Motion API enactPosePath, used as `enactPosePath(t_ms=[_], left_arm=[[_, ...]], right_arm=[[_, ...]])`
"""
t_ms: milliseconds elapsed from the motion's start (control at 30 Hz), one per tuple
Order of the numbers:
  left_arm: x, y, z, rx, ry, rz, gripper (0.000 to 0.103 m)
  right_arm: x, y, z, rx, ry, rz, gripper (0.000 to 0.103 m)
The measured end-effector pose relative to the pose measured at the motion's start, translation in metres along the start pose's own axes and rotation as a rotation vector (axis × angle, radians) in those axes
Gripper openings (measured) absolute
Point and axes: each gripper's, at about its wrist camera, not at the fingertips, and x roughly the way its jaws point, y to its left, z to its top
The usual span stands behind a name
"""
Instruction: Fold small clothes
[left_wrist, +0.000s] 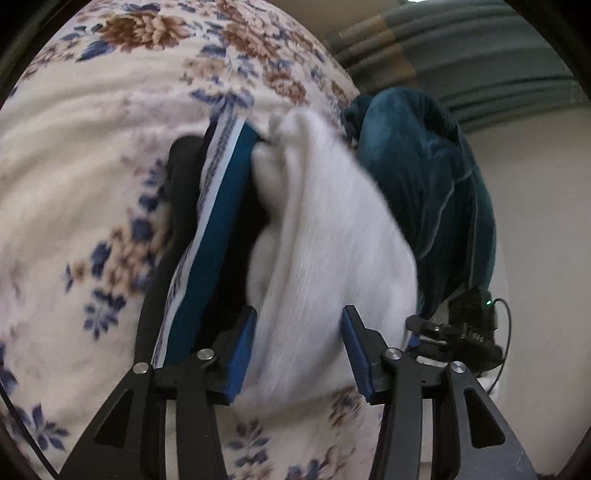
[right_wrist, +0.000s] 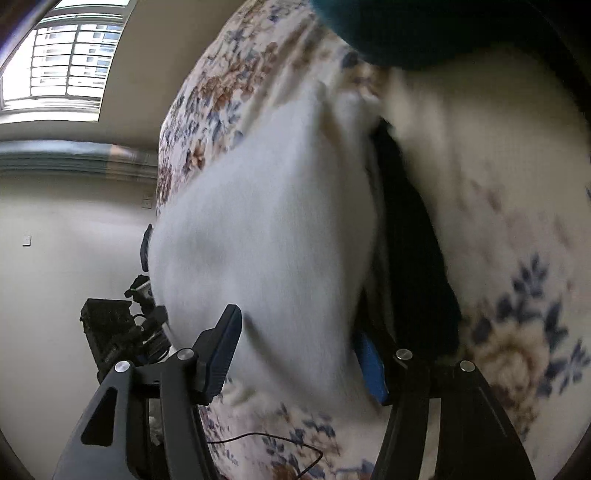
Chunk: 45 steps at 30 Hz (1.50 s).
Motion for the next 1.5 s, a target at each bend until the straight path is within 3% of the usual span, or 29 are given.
enactPosePath(t_ms=[100,133,167,200,233,300,367,500,567,633,667,700,767,800,833,867,900,1067,1267,1500], left_arm=[[0.002,-0.001,-0.014,0.002,-0.045,-0.022,0.041],[0.001,-0.003,-0.018,-0.001,-0.065,-0.028,0.036],[0.000,-0.005,-0.022,-0.012,-0.071,-0.048,0.022],[-0.002,-0.008,-0.026,-0.021,-0.080,-0.052,0.018],[-0.006,-0.010,-0.029,-0.024,-0.093,-0.050,0.018],[-0.010,-0.011,-0.034,-0.040,-0.092,-0.058,0.018],[-0.010,-0.008,-0.037,-0.049,-0.076,-0.026,0.018],[-0.010,-0.008,-0.033,-0.054,-0.049,0.088,0.022],[-0.015,-0.022,-0.028,-0.006,-0.064,0.192,0.024],[-0.021,-0.046,-0.030,0.070,-0.082,0.381,0.038],[-0.022,-0.059,-0.031,0.110,-0.082,0.500,0.054],[-0.022,-0.067,-0.033,0.137,-0.086,0.566,0.072],[-0.023,-0.085,-0.040,0.190,-0.099,0.682,0.087],[-0.024,-0.092,-0.043,0.205,-0.101,0.709,0.088],[-0.026,-0.095,-0.049,0.216,-0.104,0.725,0.089],[-0.028,-0.099,-0.052,0.222,-0.107,0.737,0.094],[-0.030,-0.107,-0.056,0.232,-0.116,0.758,0.100],[-0.041,-0.127,-0.072,0.278,-0.168,0.808,0.101],[-0.067,-0.160,-0.093,0.296,-0.219,0.811,0.101],[-0.121,-0.218,-0.134,0.361,-0.302,0.801,0.101]], right_arm=[[0.011,-0.013,-0.019,0.018,0.047,-0.007,0.062],[0.014,-0.016,-0.027,0.018,0.057,-0.009,0.062],[0.018,-0.015,-0.031,0.008,0.049,-0.024,0.061],[0.018,-0.015,-0.034,0.004,0.026,-0.035,0.054],[0.019,-0.014,-0.035,0.007,0.017,-0.034,0.041],[0.012,-0.013,-0.040,0.012,-0.003,-0.015,0.032],[0.003,-0.009,-0.043,-0.017,-0.020,-0.019,0.029],[0.004,-0.013,-0.049,-0.011,0.005,-0.107,0.028],[0.003,-0.003,-0.051,-0.035,0.000,-0.169,0.030],[-0.002,0.020,-0.056,-0.088,-0.047,-0.308,0.048],[-0.005,0.028,-0.060,-0.106,-0.073,-0.358,0.054],[-0.008,0.037,-0.064,-0.124,-0.101,-0.415,0.066],[-0.015,0.062,-0.077,-0.179,-0.183,-0.564,0.080],[-0.018,0.071,-0.082,-0.200,-0.213,-0.610,0.090],[-0.021,0.084,-0.091,-0.230,-0.257,-0.677,0.100],[-0.026,0.091,-0.099,-0.246,-0.286,-0.715,0.102],[-0.033,0.099,-0.107,-0.259,-0.316,-0.756,0.102],[-0.056,0.132,-0.132,-0.291,-0.420,-0.874,0.102],[-0.092,0.152,-0.164,-0.292,-0.439,-0.861,0.102],[-0.154,0.189,-0.222,-0.311,-0.553,-0.863,0.102]])
